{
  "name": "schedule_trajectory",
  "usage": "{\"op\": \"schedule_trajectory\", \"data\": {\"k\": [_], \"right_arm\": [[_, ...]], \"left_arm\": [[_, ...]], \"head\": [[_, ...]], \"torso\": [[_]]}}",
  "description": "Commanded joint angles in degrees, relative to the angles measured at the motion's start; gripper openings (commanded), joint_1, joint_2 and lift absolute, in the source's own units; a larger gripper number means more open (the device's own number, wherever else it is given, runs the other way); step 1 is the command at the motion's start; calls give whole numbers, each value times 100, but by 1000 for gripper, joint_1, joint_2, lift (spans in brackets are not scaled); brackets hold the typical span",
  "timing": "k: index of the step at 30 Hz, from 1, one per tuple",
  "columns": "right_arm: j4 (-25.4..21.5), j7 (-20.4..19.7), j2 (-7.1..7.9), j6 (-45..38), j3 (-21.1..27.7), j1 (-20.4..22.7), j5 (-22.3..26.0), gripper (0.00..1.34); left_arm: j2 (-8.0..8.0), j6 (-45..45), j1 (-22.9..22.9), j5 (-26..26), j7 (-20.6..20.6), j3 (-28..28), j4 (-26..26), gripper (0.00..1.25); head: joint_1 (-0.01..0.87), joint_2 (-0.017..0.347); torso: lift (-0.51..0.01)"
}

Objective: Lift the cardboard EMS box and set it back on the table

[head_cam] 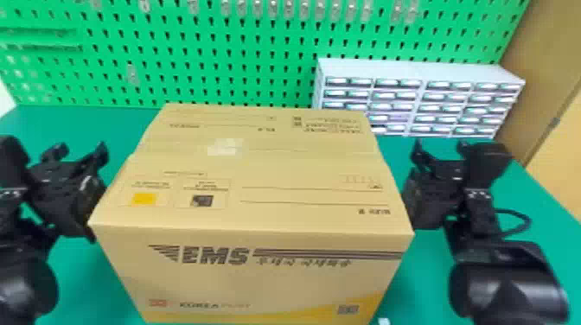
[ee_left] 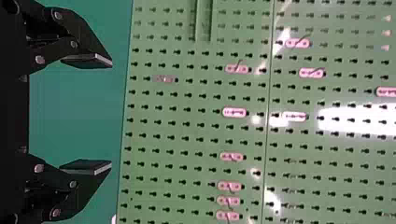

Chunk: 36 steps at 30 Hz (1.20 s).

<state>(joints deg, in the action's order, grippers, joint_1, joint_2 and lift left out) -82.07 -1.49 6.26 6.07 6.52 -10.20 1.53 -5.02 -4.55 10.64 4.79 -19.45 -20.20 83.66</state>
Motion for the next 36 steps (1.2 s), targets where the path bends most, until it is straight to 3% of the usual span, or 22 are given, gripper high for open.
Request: {"op": "schedule_trajectory", "data": {"k": [1,10,36], "right_arm": [[-143,8,147,-1,297,141,40,942],[-328,8,130,-1,666,229,31,942],[-328,8,68,-1,569,44,-136,942]], "left_arm": [[-7,15,8,-58,-121,-247,19,764],[-7,51,-88,-66,-270,-485,150,764],[1,121,-27,-31,-270,-397,186,764]], "head": [[678,-15],[678,-15],[678,-15]], "torso": [[-97],[-97],[-97]]}}
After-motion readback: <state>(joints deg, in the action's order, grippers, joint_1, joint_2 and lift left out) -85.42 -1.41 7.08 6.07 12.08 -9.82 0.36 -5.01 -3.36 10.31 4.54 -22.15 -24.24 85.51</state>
